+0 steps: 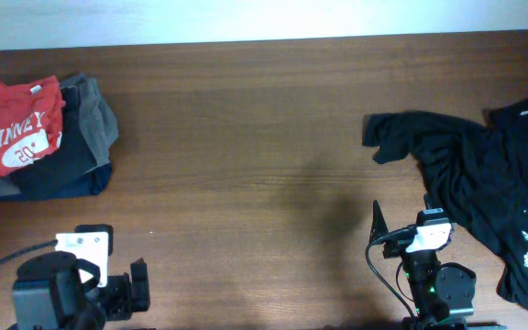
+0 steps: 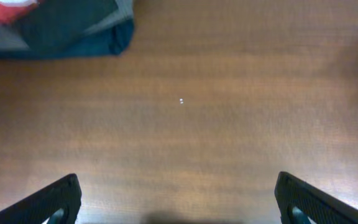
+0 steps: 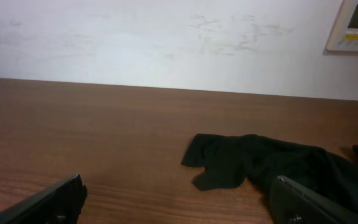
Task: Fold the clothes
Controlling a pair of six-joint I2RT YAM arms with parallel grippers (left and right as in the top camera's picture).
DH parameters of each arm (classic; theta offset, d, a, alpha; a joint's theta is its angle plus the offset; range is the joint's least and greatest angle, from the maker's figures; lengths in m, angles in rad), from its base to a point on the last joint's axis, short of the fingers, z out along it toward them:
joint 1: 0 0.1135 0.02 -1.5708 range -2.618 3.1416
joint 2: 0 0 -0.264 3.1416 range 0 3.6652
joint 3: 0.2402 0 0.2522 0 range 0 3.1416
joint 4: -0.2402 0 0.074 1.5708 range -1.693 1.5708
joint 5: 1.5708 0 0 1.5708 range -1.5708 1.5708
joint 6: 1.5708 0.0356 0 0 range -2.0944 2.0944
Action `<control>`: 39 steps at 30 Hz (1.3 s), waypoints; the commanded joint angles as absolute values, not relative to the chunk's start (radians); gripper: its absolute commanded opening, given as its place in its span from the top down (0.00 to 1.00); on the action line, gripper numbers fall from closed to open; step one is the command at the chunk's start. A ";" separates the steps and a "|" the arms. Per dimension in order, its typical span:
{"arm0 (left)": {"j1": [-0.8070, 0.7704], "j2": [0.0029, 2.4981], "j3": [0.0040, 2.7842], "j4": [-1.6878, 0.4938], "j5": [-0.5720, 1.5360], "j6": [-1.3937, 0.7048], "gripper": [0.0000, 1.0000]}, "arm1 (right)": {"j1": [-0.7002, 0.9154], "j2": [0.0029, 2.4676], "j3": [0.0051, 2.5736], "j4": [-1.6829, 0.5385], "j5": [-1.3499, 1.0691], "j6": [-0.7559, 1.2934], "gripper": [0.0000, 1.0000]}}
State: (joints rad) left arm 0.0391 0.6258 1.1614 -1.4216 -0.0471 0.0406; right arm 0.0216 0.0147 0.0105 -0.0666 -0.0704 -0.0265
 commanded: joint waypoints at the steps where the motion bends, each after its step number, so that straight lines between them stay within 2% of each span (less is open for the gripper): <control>1: 0.044 0.573 1.122 -1.347 -0.077 0.049 0.01 | 0.026 0.004 0.006 -0.072 -0.079 -0.026 0.01; 9: 0.044 0.339 0.721 -1.006 -0.067 0.053 0.01 | 0.026 0.004 0.006 -0.072 -0.079 -0.026 0.01; 14: 0.044 0.182 0.449 -0.719 -0.044 0.053 0.01 | 0.026 0.004 0.006 -0.072 -0.079 -0.026 0.01; 21: 0.025 0.084 0.226 -0.379 -0.041 0.053 0.01 | 0.026 0.004 0.006 -0.072 -0.079 -0.026 0.01; 28: 0.009 0.014 0.018 0.077 -0.041 0.057 0.01 | 0.026 0.004 0.006 -0.072 -0.079 -0.026 0.01; 30: 0.004 0.006 0.011 0.068 -0.039 0.061 0.01 | 0.026 0.004 0.006 -0.071 -0.079 -0.026 0.01; 33: -0.006 0.005 0.009 -0.088 -0.040 0.061 0.01 | 0.026 0.004 0.006 -0.072 -0.079 -0.026 0.01; 39: -0.006 0.005 0.009 -0.082 0.004 0.060 0.01 | 0.026 0.004 0.006 -0.072 -0.079 -0.026 0.01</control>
State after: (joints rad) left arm -0.0010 0.0128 0.0139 -0.0799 -0.0223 0.0448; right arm 0.0212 0.0128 0.0101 -0.0666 -0.0704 -0.0265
